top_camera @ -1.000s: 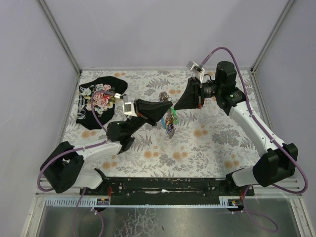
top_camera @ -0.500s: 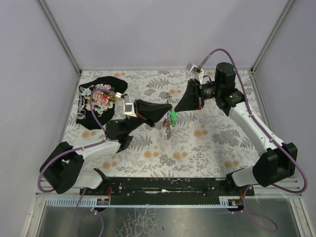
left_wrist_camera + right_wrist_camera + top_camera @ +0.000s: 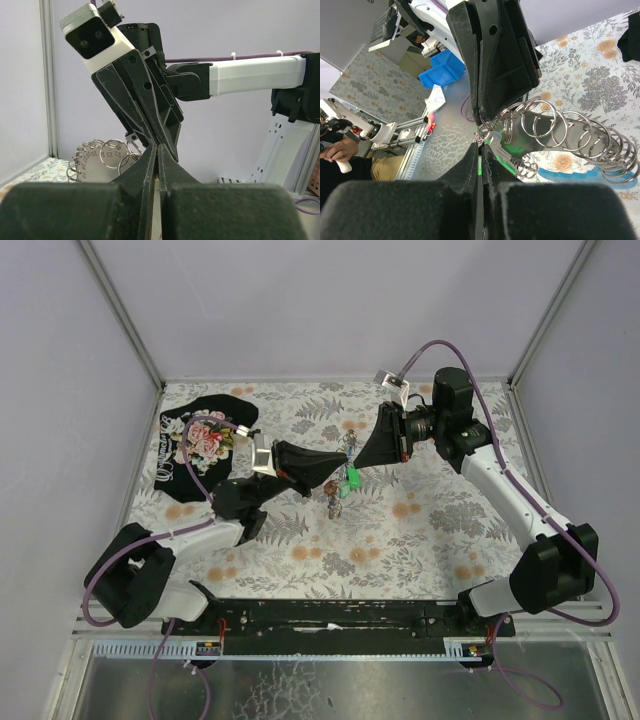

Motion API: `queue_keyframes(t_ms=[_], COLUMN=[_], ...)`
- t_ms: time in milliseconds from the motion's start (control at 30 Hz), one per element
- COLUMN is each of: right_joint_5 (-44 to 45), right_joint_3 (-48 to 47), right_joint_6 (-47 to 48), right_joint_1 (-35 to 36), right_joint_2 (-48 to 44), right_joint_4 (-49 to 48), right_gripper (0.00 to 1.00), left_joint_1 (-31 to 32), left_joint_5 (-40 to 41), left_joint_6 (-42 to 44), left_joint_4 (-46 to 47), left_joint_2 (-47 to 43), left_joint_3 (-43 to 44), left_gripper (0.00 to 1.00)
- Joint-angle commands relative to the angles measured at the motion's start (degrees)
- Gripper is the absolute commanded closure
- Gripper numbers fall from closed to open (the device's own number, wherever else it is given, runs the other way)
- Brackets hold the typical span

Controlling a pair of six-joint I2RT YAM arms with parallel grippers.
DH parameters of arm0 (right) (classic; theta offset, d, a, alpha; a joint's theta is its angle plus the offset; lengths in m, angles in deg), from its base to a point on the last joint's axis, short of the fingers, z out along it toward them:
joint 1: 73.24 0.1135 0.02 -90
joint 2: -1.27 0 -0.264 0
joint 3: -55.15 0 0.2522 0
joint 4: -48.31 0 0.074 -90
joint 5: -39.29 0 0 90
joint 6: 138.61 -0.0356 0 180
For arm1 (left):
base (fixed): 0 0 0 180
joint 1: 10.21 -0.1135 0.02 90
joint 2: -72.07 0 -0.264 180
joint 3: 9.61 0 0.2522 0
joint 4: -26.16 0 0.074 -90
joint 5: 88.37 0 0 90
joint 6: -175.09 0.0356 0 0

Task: Remove the keys from the keyring
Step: Remove the key from the keyring.

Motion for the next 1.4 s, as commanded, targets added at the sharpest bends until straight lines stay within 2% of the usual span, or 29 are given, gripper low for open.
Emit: queue_keyframes(t_ms=[0, 167, 367, 533, 567, 600, 667, 700, 733, 800, 900, 1167, 1367], right_joint_5=[-2.71, -2.14, -1.41, -0.49, 0.47, 2.28, 10.57, 14.7, 14.99, 14.07, 12.57, 12.28, 9.74], right_joint_3=[-1.07, -0.11, 0.61, 0.25, -0.7, -2.59, -10.45, -13.02, -14.22, -13.91, -10.2, -10.13, -7.34], right_joint_6=[-1.9, -1.77, 0.79, 5.53, 8.99, 18.86, 41.3, 46.74, 48.45, 49.7, 46.39, 50.9, 52.18], right_joint_1=[0.32, 0.79, 1.1, 0.46, 0.03, -0.39, -0.04, 0.7, 0.73, 0.74, 0.74, 0.85, 0.94], right_joint_2=[-0.74, -1.17, -2.59, -3.46, -3.61, -3.59, -2.64, -1.95, -1.6, -2.0, -4.32, -4.65, -5.05], right_joint_4=[-1.57, -2.36, -2.68, 0.62, 5.19, 12.69, 37.86, 44.08, 46.34, 46.72, 40.29, 43.04, 38.51], right_gripper=[0.95, 0.9, 0.76, 0.75, 0.74, 0.72, 0.64, 0.61, 0.61, 0.6, 0.58, 0.6, 0.62], left_joint_1=[-0.37, -0.32, -0.35, -0.36, -0.42, -0.41, -0.42, -0.37, -0.32, -0.29, -0.27, -0.28, 0.38], left_joint_5=[-2.78, -3.91, -5.02, -5.41, -5.48, -5.53, -5.5, -5.41, -5.35, -5.19, -4.52, -4.28, -1.99], left_joint_6=[2.25, 2.07, 1.15, 0.95, 1.02, 1.11, 1.11, 0.87, 0.61, 0.08, -0.87, -3.31, -4.82], left_joint_4=[1.29, 3.41, 4.47, 4.34, 4.09, 3.7, 3.2, 3.04, 3.0, 3.14, 4.07, 5.07, 5.11], left_joint_2=[1.97, 3.11, 3.95, 3.47, 3.25, 3.0, 2.55, 2.32, 2.29, 2.25, 2.52, 2.49, 1.83], left_joint_3=[0.91, 1.7, 2.82, 3.0, 2.94, 2.92, 2.84, 2.83, 2.83, 2.85, 2.79, 3.32, 3.93], left_gripper=[1.0, 1.0, 1.0, 1.0, 1.0, 1.0, 1.0, 1.0, 1.0, 1.0, 1.0, 1.0, 1.0])
